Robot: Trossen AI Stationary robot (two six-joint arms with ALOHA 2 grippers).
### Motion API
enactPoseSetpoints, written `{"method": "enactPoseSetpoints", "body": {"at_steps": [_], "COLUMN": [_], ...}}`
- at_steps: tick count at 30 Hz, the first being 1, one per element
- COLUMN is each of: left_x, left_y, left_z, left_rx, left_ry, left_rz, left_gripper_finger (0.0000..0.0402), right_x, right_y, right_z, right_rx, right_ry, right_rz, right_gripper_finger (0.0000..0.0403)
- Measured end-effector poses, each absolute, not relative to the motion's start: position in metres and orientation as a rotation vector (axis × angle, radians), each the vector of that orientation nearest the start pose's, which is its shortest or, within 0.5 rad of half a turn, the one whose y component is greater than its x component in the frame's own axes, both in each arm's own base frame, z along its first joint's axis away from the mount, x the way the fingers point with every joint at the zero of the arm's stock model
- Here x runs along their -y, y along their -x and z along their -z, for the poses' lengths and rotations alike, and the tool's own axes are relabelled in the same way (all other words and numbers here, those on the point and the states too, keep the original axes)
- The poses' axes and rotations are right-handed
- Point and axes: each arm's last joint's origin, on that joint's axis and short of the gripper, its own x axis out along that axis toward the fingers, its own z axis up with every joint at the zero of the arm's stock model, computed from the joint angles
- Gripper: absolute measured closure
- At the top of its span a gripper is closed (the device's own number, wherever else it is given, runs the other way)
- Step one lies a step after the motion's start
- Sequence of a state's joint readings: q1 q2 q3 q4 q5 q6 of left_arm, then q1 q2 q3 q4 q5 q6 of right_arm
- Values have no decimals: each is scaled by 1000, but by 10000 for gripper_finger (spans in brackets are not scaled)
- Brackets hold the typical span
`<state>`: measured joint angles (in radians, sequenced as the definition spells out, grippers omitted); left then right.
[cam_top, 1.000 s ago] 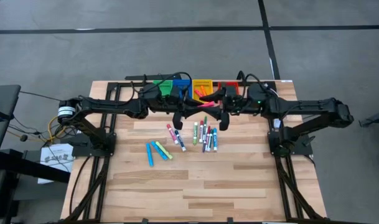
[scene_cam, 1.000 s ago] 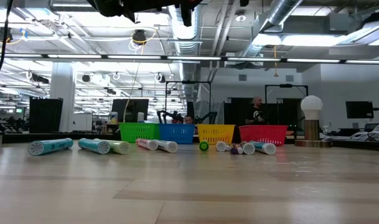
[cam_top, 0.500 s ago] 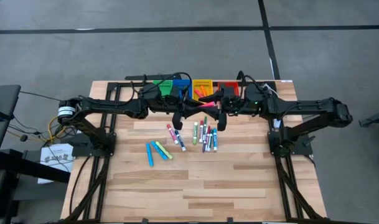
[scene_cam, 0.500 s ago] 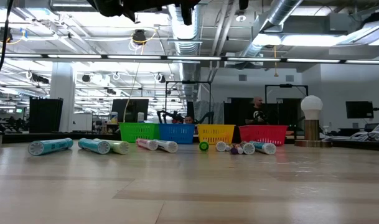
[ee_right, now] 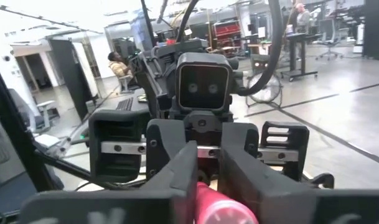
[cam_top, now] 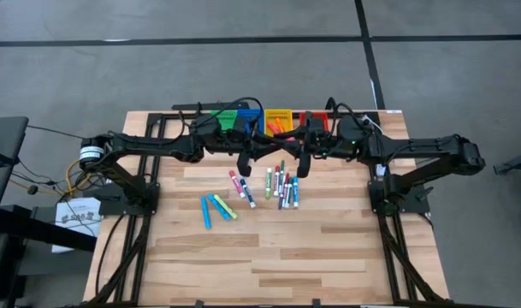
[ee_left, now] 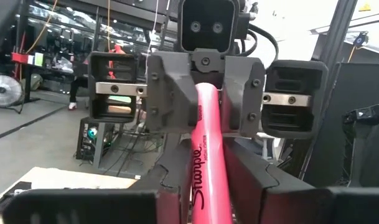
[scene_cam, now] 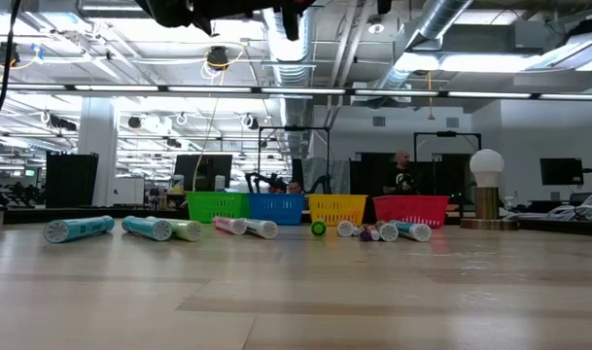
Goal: Pick & Place Markers
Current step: Put the pink highlighter into the yellow basket
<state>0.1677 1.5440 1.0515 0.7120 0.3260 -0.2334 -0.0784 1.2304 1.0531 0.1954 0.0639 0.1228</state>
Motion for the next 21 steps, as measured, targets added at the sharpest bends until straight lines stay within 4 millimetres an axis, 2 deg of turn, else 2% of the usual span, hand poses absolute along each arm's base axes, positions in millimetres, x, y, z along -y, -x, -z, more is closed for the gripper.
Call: {"method": "enactPoseSetpoints", "body": {"at_steps": [2, 10, 21], "left_x": [-51, -53, -72], "left_y": [-346, -346, -344], "left_z": [-325, -326, -317], "left_rx": [197, 201, 108], "left_ry": [173, 186, 208], "left_rz": [176, 172, 117], "left_gripper_finger": [322, 304, 217], "right_x": [24, 25, 28], "right_y": [-279, -279, -279], "right_z": [-370, -372, -372], "right_rx": [30, 49, 53], "right_ry": [-124, -132, -127], "right_rz": [144, 160, 178], "right_gripper_finger": [364, 358, 362]}}
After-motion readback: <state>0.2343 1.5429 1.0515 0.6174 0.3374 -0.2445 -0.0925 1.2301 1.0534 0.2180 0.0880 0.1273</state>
